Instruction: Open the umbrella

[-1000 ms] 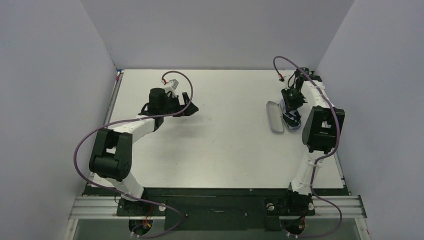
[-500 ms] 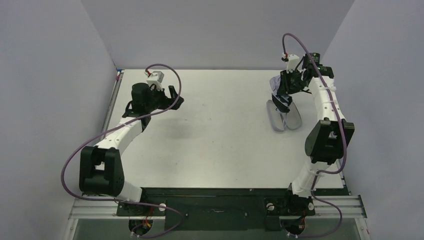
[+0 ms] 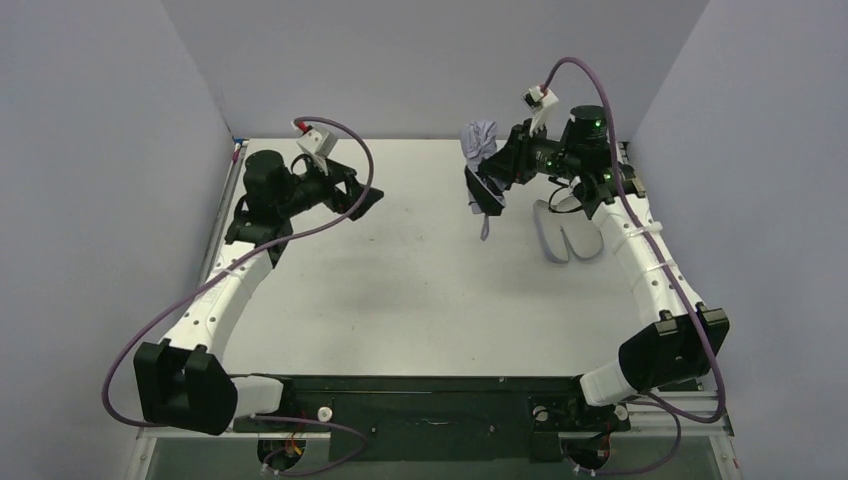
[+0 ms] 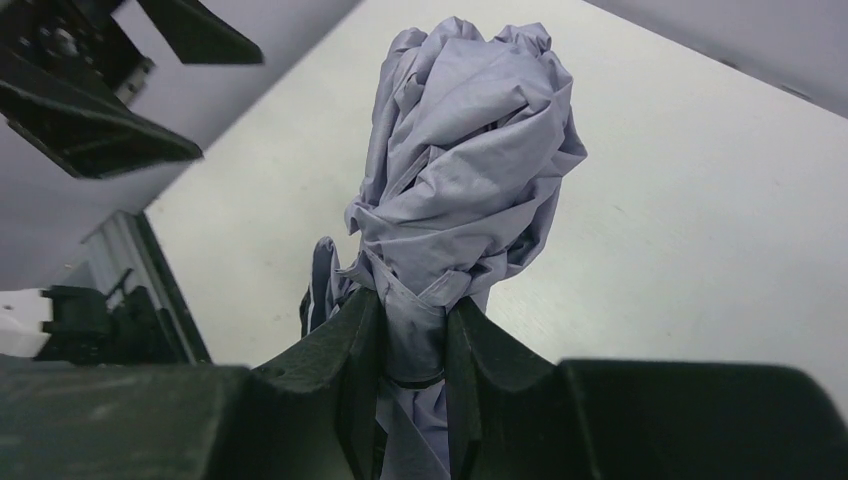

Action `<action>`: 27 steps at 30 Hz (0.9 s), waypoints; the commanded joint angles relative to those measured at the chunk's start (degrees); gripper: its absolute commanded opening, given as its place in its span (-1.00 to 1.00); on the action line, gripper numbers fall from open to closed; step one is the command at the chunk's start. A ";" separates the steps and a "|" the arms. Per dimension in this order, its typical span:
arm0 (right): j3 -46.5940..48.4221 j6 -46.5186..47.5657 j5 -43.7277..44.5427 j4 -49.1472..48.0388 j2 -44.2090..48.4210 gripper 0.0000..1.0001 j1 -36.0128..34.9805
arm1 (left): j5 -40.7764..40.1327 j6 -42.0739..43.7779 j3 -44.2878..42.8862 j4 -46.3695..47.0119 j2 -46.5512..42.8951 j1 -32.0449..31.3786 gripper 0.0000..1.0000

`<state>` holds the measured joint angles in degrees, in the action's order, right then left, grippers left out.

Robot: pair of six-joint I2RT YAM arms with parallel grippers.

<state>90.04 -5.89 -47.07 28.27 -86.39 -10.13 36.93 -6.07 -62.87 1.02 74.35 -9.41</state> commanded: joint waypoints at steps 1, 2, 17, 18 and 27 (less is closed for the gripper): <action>-3.73 -16.01 -3.26 -23.71 5.59 -1.00 -4.03 | 7.52 -7.54 -2.86 5.10 -2.74 -5.74 0.94; -4.30 -18.81 -2.93 -26.14 6.25 -1.00 -4.60 | 7.32 -8.87 -2.96 5.85 -2.94 -8.16 0.94; -10.36 -41.41 7.10 -42.82 11.29 -1.00 -9.11 | 1.76 -21.85 0.97 17.89 -0.95 -21.06 0.78; -10.29 -41.49 7.39 -42.75 11.35 -1.00 -9.20 | 1.27 -21.43 0.81 17.75 -0.54 -21.43 0.77; -9.11 -42.87 7.67 -41.74 11.75 -1.00 -9.69 | -4.51 -21.12 -0.51 18.32 1.77 -22.23 0.20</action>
<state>78.96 -46.83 -40.84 -7.03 -77.78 -19.25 35.53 -26.76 -61.58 15.35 75.66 -31.57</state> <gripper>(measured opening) 0.200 0.667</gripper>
